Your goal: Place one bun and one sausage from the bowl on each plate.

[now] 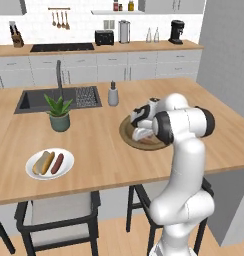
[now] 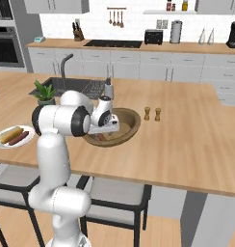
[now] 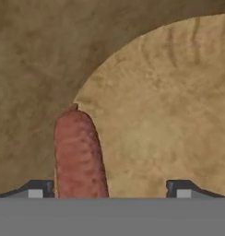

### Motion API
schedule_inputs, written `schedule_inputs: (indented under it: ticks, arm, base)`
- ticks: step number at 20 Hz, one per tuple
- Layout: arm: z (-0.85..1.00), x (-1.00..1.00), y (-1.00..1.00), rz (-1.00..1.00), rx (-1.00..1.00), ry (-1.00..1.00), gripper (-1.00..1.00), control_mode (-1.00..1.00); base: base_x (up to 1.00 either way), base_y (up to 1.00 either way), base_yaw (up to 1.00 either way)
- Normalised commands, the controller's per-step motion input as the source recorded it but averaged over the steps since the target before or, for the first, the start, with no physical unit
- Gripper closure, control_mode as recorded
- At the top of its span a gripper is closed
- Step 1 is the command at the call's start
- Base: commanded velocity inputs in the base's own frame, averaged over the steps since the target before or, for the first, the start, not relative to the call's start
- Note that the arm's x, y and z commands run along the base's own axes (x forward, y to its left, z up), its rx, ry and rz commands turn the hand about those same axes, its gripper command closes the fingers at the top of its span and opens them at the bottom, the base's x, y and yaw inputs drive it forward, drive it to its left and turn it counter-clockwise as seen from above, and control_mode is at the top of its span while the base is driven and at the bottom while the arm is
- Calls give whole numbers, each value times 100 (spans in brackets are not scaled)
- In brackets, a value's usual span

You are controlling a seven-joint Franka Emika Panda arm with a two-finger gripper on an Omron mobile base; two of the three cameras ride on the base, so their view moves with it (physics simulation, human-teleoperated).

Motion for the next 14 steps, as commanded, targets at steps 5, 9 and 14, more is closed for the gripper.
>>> schedule_inputs:
  ticks: [5, 9, 14]
  arm:
    - [-77, 23, 0, 0, -5, -1, -100, -100]
    - [-90, 0, -14, 0, -2, -4, -100, -100]
    - [-64, -30, -8, 0, -1, -13, 100, -100]
  base:
    - [0, 0, 0]
    - [0, 0, 0]
    - [0, 0, 0]
